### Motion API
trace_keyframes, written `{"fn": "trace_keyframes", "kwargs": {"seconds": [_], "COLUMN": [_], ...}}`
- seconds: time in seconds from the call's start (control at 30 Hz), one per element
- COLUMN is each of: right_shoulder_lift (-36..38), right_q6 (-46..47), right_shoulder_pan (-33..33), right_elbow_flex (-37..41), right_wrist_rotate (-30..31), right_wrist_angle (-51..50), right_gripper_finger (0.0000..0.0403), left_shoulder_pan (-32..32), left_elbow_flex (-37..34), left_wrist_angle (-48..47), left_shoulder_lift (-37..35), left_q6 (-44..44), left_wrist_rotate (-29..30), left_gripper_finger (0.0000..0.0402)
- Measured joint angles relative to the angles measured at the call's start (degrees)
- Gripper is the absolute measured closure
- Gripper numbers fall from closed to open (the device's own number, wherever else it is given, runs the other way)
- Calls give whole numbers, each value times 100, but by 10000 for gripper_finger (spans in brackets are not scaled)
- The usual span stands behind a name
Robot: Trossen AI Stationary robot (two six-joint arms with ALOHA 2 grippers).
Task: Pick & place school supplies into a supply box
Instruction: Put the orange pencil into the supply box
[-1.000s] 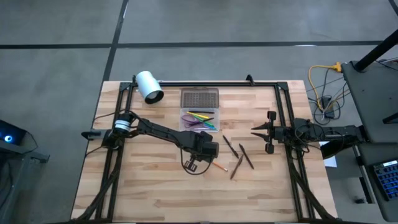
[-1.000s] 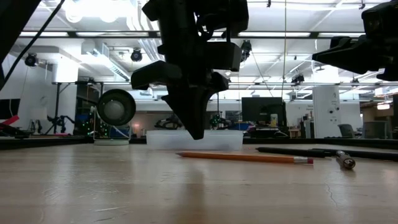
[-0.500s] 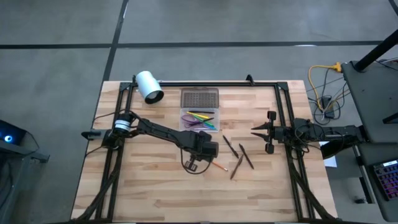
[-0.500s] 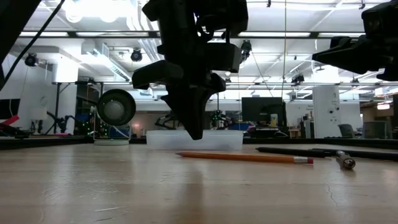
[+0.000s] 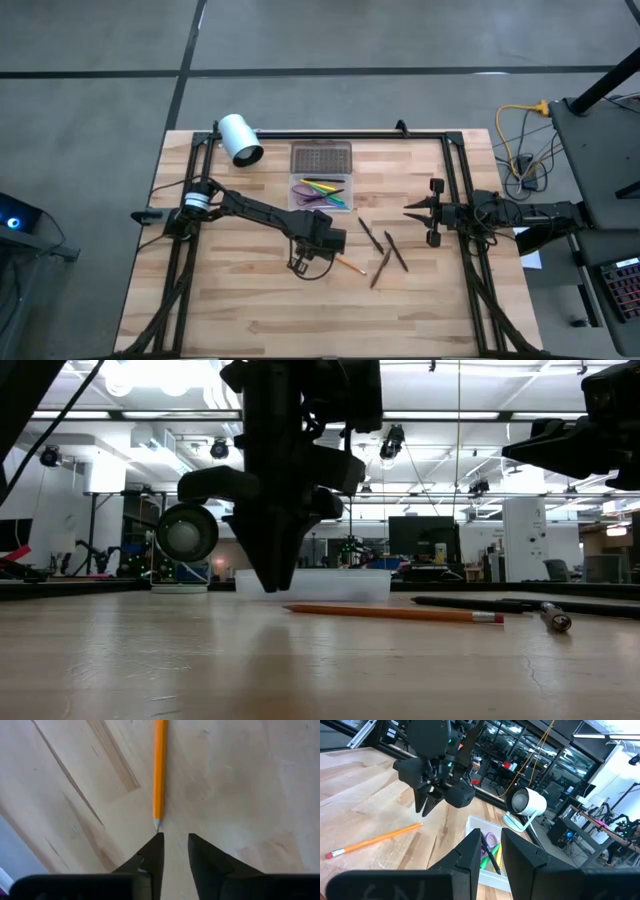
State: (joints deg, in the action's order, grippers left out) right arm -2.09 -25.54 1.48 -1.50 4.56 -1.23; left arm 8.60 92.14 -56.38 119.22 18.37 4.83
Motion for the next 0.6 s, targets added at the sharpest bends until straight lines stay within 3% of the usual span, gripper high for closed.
{"fn": "trace_keyframes", "kwargs": {"seconds": [0.6], "right_shoulder_lift": [0], "right_q6": [2], "right_shoulder_pan": [0], "right_elbow_flex": [0], "right_wrist_rotate": [0], "right_wrist_angle": [0], "right_gripper_finger": [335], "left_shoulder_pan": [-381], "left_elbow_flex": [-264], "left_wrist_angle": [415], "left_shoulder_lift": [0], "left_q6": [262], "left_wrist_rotate": [-41], "left_gripper_finger": [316]}}
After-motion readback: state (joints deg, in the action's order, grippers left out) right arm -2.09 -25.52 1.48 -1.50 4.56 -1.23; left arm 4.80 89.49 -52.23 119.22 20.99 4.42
